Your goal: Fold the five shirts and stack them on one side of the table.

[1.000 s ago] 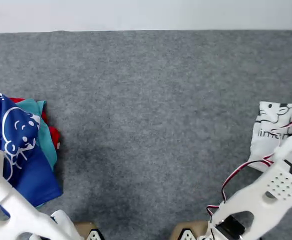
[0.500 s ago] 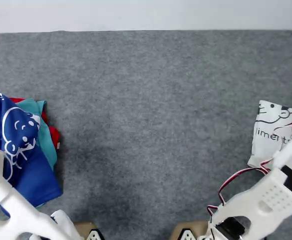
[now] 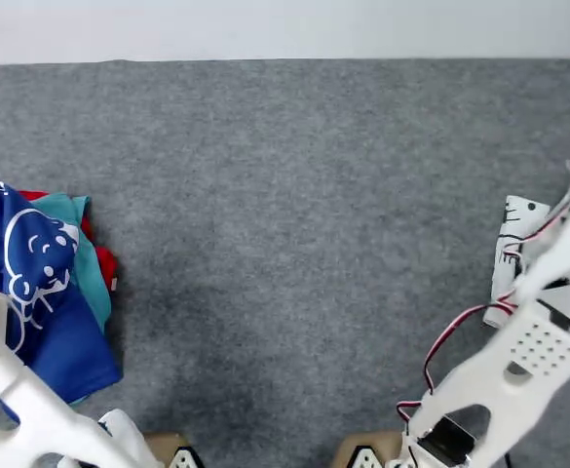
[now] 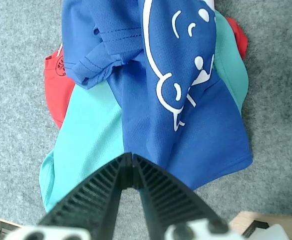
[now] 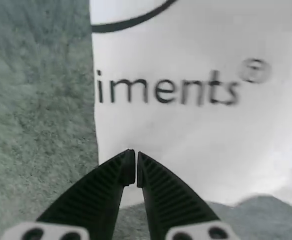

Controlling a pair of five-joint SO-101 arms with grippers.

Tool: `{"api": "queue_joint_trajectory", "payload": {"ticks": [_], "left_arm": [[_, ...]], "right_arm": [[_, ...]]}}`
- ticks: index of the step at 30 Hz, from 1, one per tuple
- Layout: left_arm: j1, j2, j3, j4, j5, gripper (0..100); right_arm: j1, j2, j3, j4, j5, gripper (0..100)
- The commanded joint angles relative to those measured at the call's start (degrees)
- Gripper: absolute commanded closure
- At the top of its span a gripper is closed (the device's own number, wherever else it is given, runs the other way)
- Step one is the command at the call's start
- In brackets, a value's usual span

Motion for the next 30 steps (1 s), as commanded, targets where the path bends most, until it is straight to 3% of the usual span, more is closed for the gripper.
{"api": "queue_joint_trajectory", "payload": {"ticks": [1, 9, 19, 30], "left_arm": [[0.0, -1.23, -0.13, -0.7, -0.26, 99], [0.0, -1.23, -0.04, -0.7, -0.26, 99], [0.26, -1.23, -0.13, -0.7, -0.18, 99], [0.35, -0.7, -0.04, -1.05, 3.16, 99]], "right_arm": [[-1.89, 0.66, 1.41, 2.42, -0.79, 99.0], [-2.86, -0.75, 5.8, 2.33, -0.79, 99.0], [-2.95, -20.7, 8.62, 2.51, -0.7, 99.0], [-5.49, -49.89, 35.6, 2.42, -0.7, 99.0]]}}
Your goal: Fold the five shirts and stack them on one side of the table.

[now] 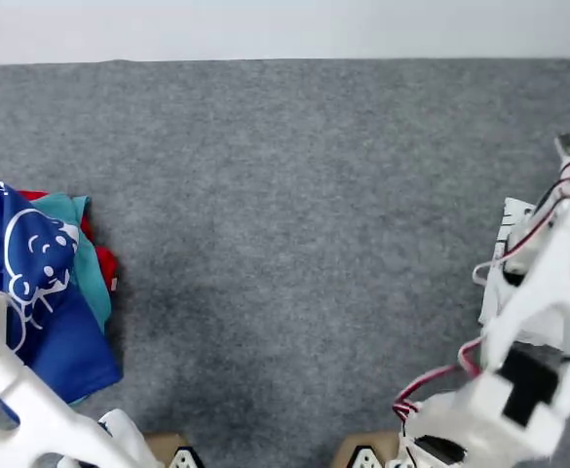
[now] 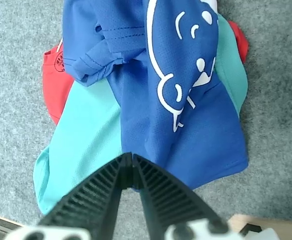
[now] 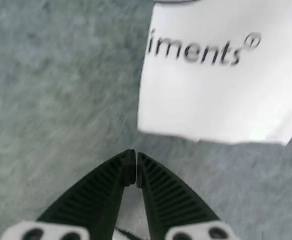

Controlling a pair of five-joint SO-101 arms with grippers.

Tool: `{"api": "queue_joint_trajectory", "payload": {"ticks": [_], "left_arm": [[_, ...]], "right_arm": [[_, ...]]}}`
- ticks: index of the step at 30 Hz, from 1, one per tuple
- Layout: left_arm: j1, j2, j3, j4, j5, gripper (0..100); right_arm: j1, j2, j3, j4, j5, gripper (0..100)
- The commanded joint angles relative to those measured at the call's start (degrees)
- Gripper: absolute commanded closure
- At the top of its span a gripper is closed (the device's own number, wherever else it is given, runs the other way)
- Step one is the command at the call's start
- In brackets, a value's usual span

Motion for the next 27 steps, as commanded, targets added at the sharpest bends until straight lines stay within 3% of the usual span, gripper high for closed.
{"api": "queue_joint_trajectory", "payload": {"ticks": [1, 8, 12, 16, 27], "left_arm": [[0.35, -0.7, -0.22, -1.05, 0.53, 99], [2.29, -0.7, 3.3, -1.05, -2.9, 99], [0.26, -0.79, 6.73, -1.14, -6.95, 86], [-3.34, -0.7, 7.25, -7.03, -7.21, 77], [-3.6, -0.7, 18.15, -22.07, -12.13, 76]], "right_arm": [[-0.84, -11.12, 7.56, 2.42, -0.62, 99.0], [-0.57, -23.25, 22.24, 2.42, -0.7, 99.0], [-0.66, -27.74, 28.75, 2.33, -0.7, 99.0], [-0.4, -30.11, 32.62, 2.51, -0.7, 99.0], [-0.57, -38.37, 39.12, 2.51, -4.13, 99.0]]}}
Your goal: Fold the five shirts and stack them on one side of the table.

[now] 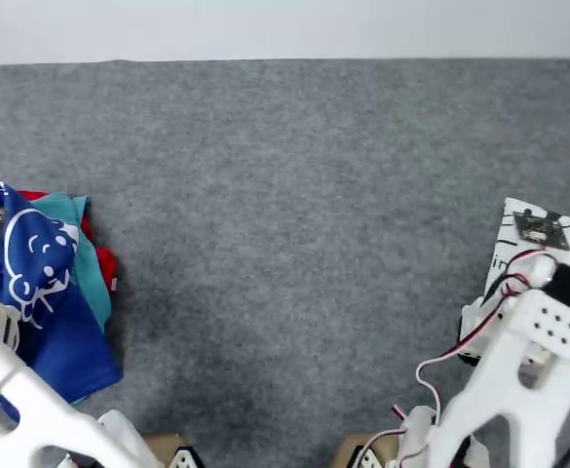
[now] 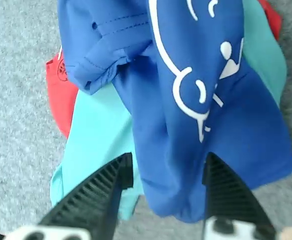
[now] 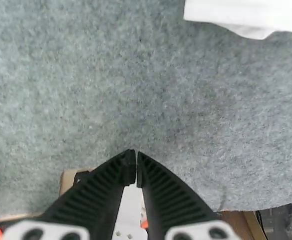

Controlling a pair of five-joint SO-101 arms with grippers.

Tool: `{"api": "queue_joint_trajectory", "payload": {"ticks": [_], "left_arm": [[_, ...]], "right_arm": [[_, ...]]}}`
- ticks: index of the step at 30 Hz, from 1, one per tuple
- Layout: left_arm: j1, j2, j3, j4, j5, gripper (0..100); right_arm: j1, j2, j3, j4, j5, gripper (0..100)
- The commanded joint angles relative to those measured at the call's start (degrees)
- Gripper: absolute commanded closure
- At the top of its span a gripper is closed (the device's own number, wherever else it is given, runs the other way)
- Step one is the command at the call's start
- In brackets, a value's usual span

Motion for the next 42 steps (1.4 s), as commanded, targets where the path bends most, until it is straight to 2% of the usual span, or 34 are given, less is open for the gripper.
{"api": "queue_joint_trajectory", "payload": {"ticks": [1, 6, 12, 15, 20, 22, 28, 33, 38, 42], "left_arm": [[0.35, -0.7, 4.0, -6.68, -0.97, 76], [1.05, -0.79, 11.03, -10.29, -3.6, 76], [1.05, -0.79, 11.65, -10.46, -3.34, 77], [1.32, -1.05, 11.47, -10.55, -2.02, 83], [4.66, -1.32, 11.12, -10.46, -1.85, 99], [5.45, -1.32, 10.07, -10.02, -1.58, 99], [5.71, -1.32, 0.57, -8.53, 8.26, 99], [8.44, -1.32, -8.4, -1.93, 14.77, 99], [15.3, -1.32, -14.55, -0.35, 25.32, 99], [24.7, -1.23, -17.63, -0.35, 32.79, 99]], "right_arm": [[-0.4, -2.68, -0.18, 2.42, -1.05, 99.0], [-0.31, -3.21, -0.09, 2.42, -1.05, 99.0], [-0.31, -3.21, -0.09, 2.42, -1.05, 99.0], [-0.31, -3.12, -0.09, 2.42, -1.05, 99.0], [-0.57, -3.12, -0.09, 2.42, -1.05, 99.0], [-0.57, -3.21, -0.09, 2.42, -1.05, 99.0], [-0.57, -3.21, -0.09, 2.42, -1.05, 99.0], [-0.66, -3.21, -0.09, 2.42, -1.05, 99.0], [-0.66, -3.21, -0.09, 2.42, -0.88, 99.0], [-0.66, -3.21, -0.09, 2.42, -0.88, 99.0]]}}
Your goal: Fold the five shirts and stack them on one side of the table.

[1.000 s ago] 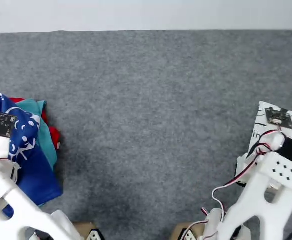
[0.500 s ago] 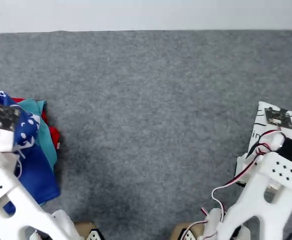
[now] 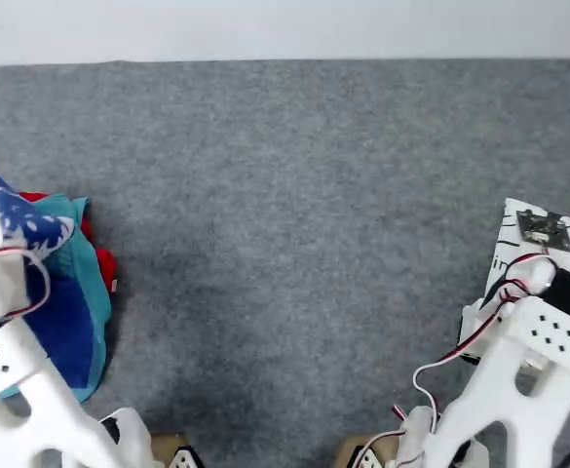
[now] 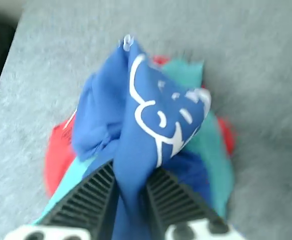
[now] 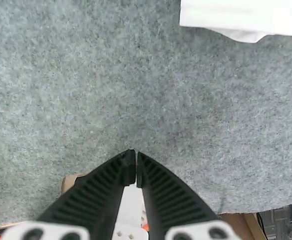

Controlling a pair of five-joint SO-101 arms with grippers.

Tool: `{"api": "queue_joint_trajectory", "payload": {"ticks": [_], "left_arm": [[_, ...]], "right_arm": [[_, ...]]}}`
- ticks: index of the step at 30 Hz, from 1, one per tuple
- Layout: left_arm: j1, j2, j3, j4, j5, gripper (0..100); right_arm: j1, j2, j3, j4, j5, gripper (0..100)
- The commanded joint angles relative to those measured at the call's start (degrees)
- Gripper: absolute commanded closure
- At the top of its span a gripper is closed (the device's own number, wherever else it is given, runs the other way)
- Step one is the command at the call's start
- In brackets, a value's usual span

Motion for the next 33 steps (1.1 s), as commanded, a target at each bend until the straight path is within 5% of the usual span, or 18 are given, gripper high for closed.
{"api": "queue_joint_trajectory", "payload": {"ticks": [1, 9, 14, 21, 27, 33], "left_arm": [[9.58, -1.32, -4.79, 0.18, 6.33, 99], [35.6, -0.97, -9.27, -4.66, 12.31, 99], [45.98, -0.79, -5.67, -13.45, 13.27, 99], [54.77, -0.88, 1.8, -19.52, 12.84, 99], [55.38, -1.32, 11.21, -19.34, 12.75, 99], [55.3, -1.41, 11.38, -6.42, 10.64, 84]], "right_arm": [[-0.66, -1.54, -0.44, 2.42, -0.35, 99.0], [-0.66, -1.54, -0.44, 2.42, -0.35, 99.0], [-0.66, -1.54, -0.44, 2.42, -0.35, 99.0], [-0.66, -1.36, -0.44, 2.42, -0.35, 99.0], [-0.66, -1.1, -0.44, 2.42, -0.35, 99.0], [-0.92, -1.1, -0.44, 2.42, -0.35, 99.0]]}}
